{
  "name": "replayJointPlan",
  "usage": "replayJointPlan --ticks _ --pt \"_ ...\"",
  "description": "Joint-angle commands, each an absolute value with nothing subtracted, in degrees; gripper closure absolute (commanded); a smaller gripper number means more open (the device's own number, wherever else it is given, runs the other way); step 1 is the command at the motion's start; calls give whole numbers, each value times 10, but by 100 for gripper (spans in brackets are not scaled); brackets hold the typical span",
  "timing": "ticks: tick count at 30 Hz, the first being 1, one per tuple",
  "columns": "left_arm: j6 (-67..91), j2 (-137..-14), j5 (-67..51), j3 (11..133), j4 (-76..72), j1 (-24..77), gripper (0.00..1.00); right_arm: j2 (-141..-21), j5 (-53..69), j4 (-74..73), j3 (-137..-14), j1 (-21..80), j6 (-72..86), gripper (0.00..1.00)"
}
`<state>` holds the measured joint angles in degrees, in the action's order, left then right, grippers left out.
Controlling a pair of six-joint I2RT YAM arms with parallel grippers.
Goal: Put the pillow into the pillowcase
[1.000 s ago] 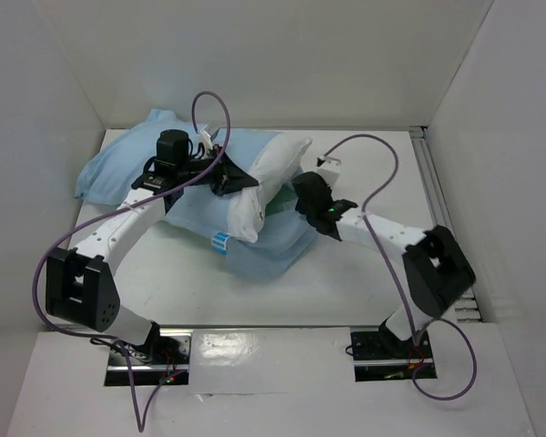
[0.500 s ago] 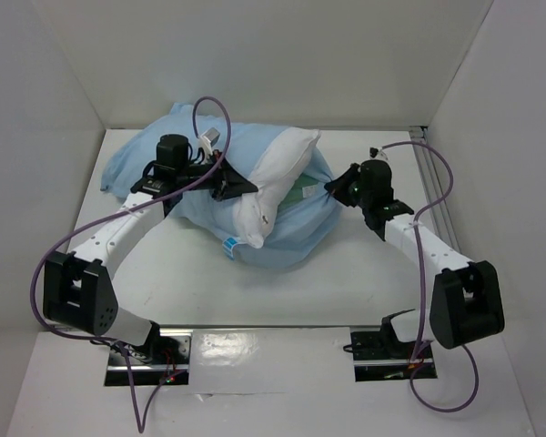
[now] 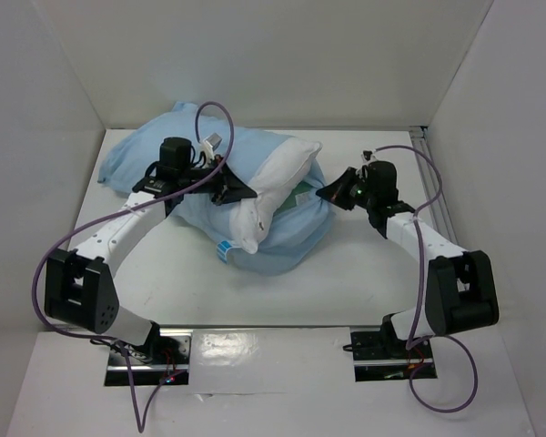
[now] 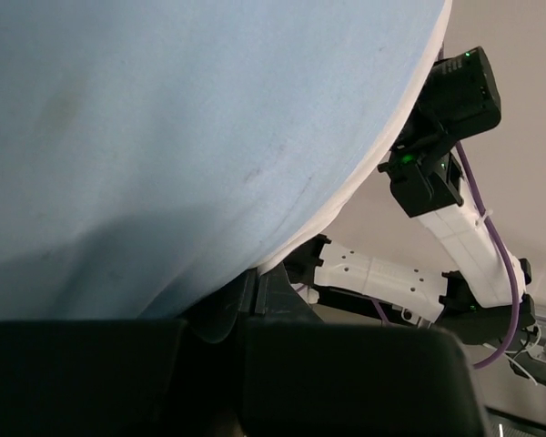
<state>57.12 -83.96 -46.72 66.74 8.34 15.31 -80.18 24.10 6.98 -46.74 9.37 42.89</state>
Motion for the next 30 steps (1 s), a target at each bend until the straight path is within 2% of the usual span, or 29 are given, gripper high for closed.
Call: replayJointPlan --ticks 1,8,11,15,16,18,19,23,30 --pt "555 -846 -446 683 74 146 100 -798 279 154 -475 80 441 99" --pt "555 -852 -451 688 74 156 100 -830 289 198 -475 91 471 99" --pt "555 -852 -451 688 69 156 100 -842 251 151 -495 107 445 99" --pt "555 -852 -451 693 69 156 100 -847 -21 -102 -582 177 418 100" --pt "555 -852 -451 693 69 156 100 -852 -115 -127 -591 190 418 100" --pt "555 -852 -446 693 75 156 100 -853 -152 -155 -596 201 418 100" --pt "555 -852 -446 693 75 156 100 -846 -152 -160 -596 201 418 89" --pt "550 -857 -446 693 80 156 100 -833 -125 -114 -579 201 405 59" --pt "567 -851 -458 709 64 156 100 -894 -119 -96 -604 243 405 59"
